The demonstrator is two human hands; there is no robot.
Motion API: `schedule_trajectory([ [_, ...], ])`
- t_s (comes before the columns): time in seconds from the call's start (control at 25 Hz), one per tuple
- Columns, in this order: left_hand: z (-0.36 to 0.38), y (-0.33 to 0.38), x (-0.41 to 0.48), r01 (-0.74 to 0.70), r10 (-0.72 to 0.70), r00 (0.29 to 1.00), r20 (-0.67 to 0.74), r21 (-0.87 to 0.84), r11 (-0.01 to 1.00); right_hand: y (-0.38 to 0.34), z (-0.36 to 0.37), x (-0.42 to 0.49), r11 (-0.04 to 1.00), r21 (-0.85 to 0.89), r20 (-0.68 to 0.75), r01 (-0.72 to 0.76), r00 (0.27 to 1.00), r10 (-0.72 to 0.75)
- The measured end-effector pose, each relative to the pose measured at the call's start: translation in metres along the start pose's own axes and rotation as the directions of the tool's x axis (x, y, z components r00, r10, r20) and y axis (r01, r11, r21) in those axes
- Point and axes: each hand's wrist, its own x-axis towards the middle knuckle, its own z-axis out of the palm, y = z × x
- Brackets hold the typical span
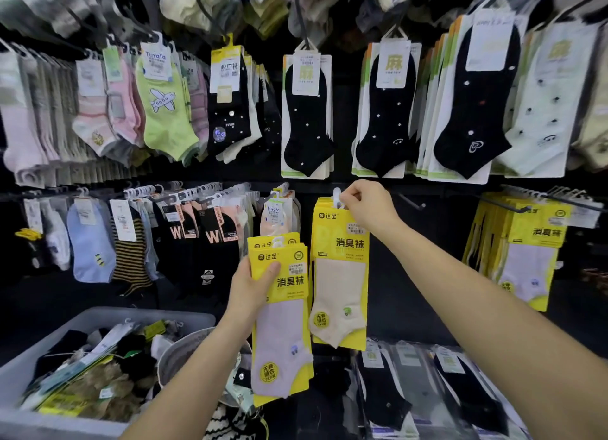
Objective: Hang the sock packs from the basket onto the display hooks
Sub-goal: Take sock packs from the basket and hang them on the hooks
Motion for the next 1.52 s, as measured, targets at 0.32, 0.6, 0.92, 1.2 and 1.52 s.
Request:
schedule_trajectory([
  [0.32,-0.006,0.016,0.001,-0.034,0.033,0.999,-0.031,-0.061,0.998,-0.003,-0.005,-0.015,0.999,0.050,-0.128,0.009,0.992,-0.003],
  [0.6,0.032,0.018,-0.003,-0.065,0.074,0.995,0.069,-0.130,0.989,-0.011,0.009,-0.053,0.995,-0.043,0.199,0.087,0.977,-0.077],
  [0.92,0.046,0.021,-0.006,-0.035,0.069,0.990,0.124,-0.263,0.964,0.010,-0.001,-0.055,0.995,0.076,0.186,-0.068,0.981,0.053],
  [1.2,0.046,0.017,-0.005,-0.023,0.065,0.985,0.160,-0.256,0.966,0.020,-0.003,-0.056,0.982,0.148,0.187,-0.117,0.978,0.088],
  [1.52,0.023,0.013,0.002,0.039,-0.035,0.999,0.018,-0.244,0.969,0.026,-0.015,-0.032,0.994,0.099,-0.004,-0.056,0.998,0.057],
])
